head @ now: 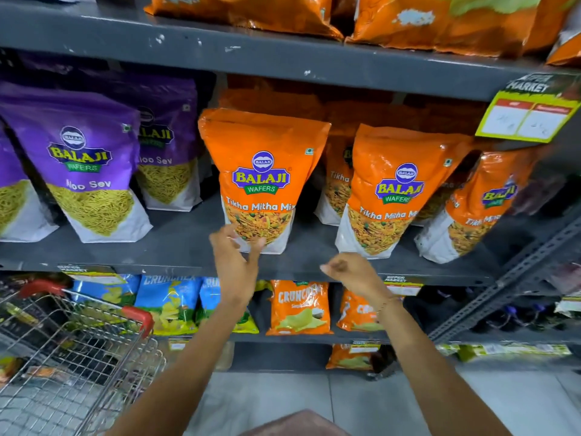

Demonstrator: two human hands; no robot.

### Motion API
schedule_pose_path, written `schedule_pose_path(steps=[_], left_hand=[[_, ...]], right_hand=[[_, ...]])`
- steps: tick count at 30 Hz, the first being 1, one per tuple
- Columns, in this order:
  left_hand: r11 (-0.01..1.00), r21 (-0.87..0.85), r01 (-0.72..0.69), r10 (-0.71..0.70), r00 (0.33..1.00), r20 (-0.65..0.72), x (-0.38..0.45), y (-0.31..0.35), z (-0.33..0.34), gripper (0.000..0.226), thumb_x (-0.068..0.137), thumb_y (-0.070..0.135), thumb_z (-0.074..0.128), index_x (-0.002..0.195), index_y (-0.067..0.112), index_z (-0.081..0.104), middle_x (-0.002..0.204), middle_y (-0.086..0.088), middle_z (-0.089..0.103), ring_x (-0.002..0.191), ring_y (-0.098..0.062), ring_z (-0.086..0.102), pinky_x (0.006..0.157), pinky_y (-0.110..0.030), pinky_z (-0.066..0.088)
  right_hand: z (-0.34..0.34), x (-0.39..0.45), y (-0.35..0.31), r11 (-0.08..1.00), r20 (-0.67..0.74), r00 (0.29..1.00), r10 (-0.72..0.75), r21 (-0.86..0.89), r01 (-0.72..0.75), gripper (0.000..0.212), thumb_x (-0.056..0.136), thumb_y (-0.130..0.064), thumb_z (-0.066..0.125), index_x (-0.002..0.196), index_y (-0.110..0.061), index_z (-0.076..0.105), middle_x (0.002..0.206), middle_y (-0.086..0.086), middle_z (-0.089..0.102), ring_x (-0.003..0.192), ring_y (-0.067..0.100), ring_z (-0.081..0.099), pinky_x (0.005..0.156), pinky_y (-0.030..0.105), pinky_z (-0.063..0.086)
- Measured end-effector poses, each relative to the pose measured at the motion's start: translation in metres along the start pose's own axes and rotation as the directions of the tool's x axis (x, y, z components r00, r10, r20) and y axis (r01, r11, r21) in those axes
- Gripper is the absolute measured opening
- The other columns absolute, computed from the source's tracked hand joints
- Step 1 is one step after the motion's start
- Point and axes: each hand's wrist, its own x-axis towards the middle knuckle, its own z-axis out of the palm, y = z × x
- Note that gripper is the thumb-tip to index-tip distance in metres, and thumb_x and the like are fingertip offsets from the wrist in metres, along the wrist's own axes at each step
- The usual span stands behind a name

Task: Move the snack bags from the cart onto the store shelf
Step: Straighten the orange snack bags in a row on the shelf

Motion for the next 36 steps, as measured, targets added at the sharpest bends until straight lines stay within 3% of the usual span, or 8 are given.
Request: schedule_pose_path(steps=[5, 7, 10, 13, 19, 24, 31, 36], left_hand=[[0.942, 0.12, -0.314, 0.211, 0.83, 0.517, -0.026, 0.037, 0.077, 0.05, 0.084, 0.032, 0.065, 0.124, 0.01, 0.044, 0.116, 0.0, 0.046, 0.098, -0.012, 0.048, 0.085, -0.022, 0.044], [0.96, 0.137, -0.244, 0.106, 0.771, 0.628, -0.025, 0.054, 0.108, 0.078, 0.08, 0.033, 0.069, 0.139, 0.004, 0.026, 0.139, -0.011, 0.036, 0.123, -0.02, 0.042, 0.102, -0.032, 0.038], [0.993, 0.068, -0.1, 0.018, 0.678, 0.734, -0.022, 0.075, 0.135, 0.09, 0.077, 0.022, 0.074, 0.143, 0.008, 0.015, 0.138, 0.013, 0.031, 0.126, -0.007, 0.035, 0.093, 0.0, 0.033], [0.987, 0.149, -0.055, -0.059, 0.746, 0.663, -0.015, 0.068, 0.146, 0.076, 0.073, 0.032, 0.076, 0.132, 0.007, 0.035, 0.128, 0.0, 0.052, 0.12, -0.017, 0.05, 0.084, -0.013, 0.043], [0.958, 0.278, -0.063, -0.115, 0.808, 0.578, -0.003, 0.039, 0.14, 0.067, 0.072, 0.042, 0.074, 0.118, 0.005, 0.041, 0.111, -0.013, 0.061, 0.103, -0.03, 0.06, 0.081, -0.043, 0.05], [0.971, 0.239, -0.028, -0.113, 0.825, 0.553, 0.002, 0.033, 0.133, 0.074, 0.073, 0.034, 0.076, 0.131, 0.011, 0.036, 0.134, -0.009, 0.055, 0.122, -0.026, 0.052, 0.092, -0.033, 0.043], [0.967, 0.251, -0.044, -0.101, 0.838, 0.535, -0.003, 0.026, 0.132, 0.075, 0.077, 0.038, 0.071, 0.134, 0.009, 0.032, 0.135, -0.011, 0.054, 0.123, -0.028, 0.052, 0.092, -0.035, 0.045], [0.98, 0.196, -0.03, -0.041, 0.935, 0.352, -0.036, 0.029, 0.131, 0.076, 0.078, 0.04, 0.069, 0.137, 0.014, 0.027, 0.14, -0.01, 0.039, 0.129, -0.026, 0.042, 0.105, -0.045, 0.042]], right_hand=[[-0.073, 0.005, 0.067, 0.973, -0.261, 0.944, 0.2, 0.168, -0.159, 0.041, 0.078, -0.026, 0.07, 0.105, -0.001, 0.054, 0.093, 0.012, 0.062, 0.1, 0.027, 0.061, 0.074, 0.03, 0.041], [-0.091, 0.016, 0.074, 0.98, -0.212, 0.966, 0.145, 0.169, -0.11, 0.07, 0.077, -0.021, 0.072, 0.133, -0.002, 0.034, 0.122, 0.002, 0.048, 0.12, 0.02, 0.046, 0.094, 0.03, 0.041], [-0.099, 0.029, 0.08, 0.965, -0.099, 0.994, 0.041, 0.262, -0.014, 0.073, 0.08, -0.01, 0.069, 0.14, -0.012, 0.026, 0.137, 0.0, 0.043, 0.123, 0.013, 0.042, 0.085, 0.01, 0.047], [-0.094, 0.031, 0.082, 0.93, -0.12, 0.991, 0.057, 0.367, -0.009, 0.063, 0.079, 0.003, 0.066, 0.132, -0.002, 0.031, 0.128, 0.01, 0.049, 0.113, 0.018, 0.049, 0.067, 0.008, 0.051], [-0.071, 0.033, 0.08, 0.903, -0.166, 0.985, 0.049, 0.429, 0.027, 0.064, 0.074, -0.004, 0.073, 0.126, -0.006, 0.036, 0.114, 0.002, 0.056, 0.107, 0.018, 0.055, 0.083, 0.024, 0.05], [-0.06, 0.038, 0.075, 0.93, -0.202, 0.979, 0.008, 0.362, 0.067, 0.06, 0.072, -0.014, 0.077, 0.12, -0.016, 0.041, 0.106, -0.005, 0.057, 0.11, 0.022, 0.057, 0.096, 0.044, 0.05], [-0.069, 0.029, 0.068, 0.923, -0.116, 0.992, -0.044, 0.374, 0.084, 0.065, 0.076, -0.019, 0.074, 0.13, -0.01, 0.038, 0.117, -0.003, 0.054, 0.108, 0.012, 0.052, 0.087, 0.02, 0.044], [-0.1, -0.002, 0.089, 0.966, -0.237, 0.969, 0.064, 0.258, -0.001, 0.037, 0.083, -0.032, 0.066, 0.106, -0.004, 0.061, 0.108, 0.008, 0.065, 0.097, 0.017, 0.059, 0.081, 0.03, 0.046]])
